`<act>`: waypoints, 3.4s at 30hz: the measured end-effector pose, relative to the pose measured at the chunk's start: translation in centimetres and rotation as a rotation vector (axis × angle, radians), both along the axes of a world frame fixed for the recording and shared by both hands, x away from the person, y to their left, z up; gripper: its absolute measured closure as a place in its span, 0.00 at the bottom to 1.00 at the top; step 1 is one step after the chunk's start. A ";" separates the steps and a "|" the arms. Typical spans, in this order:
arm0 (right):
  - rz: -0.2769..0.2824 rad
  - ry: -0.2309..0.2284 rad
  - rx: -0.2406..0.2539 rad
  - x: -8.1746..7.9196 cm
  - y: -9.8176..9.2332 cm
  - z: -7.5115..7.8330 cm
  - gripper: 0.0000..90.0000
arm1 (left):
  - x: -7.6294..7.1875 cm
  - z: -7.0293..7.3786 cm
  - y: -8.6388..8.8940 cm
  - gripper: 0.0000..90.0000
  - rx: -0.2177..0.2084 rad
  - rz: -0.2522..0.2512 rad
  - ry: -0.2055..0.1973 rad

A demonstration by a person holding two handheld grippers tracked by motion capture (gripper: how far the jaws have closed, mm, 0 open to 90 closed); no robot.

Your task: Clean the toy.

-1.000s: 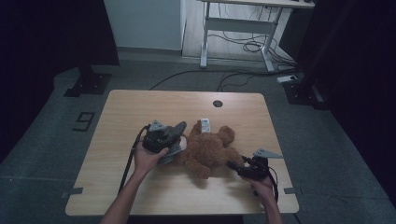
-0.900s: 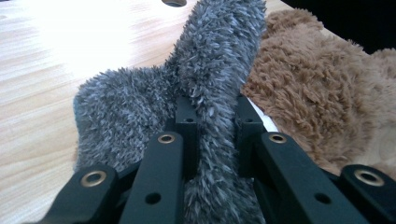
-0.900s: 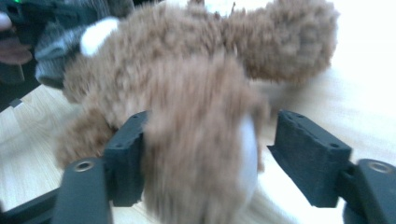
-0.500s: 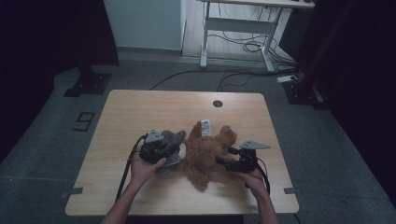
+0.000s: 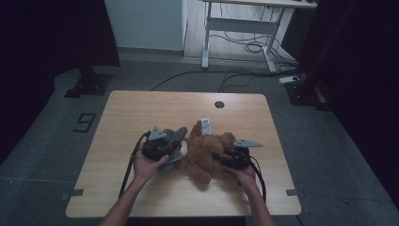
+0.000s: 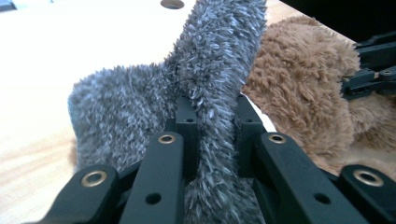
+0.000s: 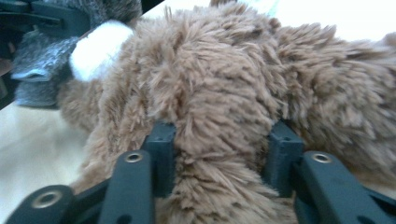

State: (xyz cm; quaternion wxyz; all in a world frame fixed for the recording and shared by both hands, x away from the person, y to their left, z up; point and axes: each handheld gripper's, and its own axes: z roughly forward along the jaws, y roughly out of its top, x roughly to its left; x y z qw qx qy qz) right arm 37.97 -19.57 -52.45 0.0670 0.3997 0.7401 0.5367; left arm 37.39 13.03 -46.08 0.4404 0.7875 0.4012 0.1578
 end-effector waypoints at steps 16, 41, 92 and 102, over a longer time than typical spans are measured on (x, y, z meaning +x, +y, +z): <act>-0.092 -0.103 -0.082 5.3 0.4 0.9 0.69 | 6.4 2.5 -0.8 0.85 -0.027 0.046 -0.022; -0.042 -0.076 -0.100 1.1 -0.8 0.4 0.41 | 3.4 -1.1 -1.4 0.85 -0.064 -0.005 0.064; -0.011 -0.139 -0.139 -1.3 -0.7 -1.7 0.76 | -1.5 0.0 -3.9 0.85 0.010 0.009 -0.094; -0.013 -0.139 -0.132 -1.2 -0.7 -1.7 0.76 | -1.0 -0.9 2.0 0.85 0.009 0.148 -0.036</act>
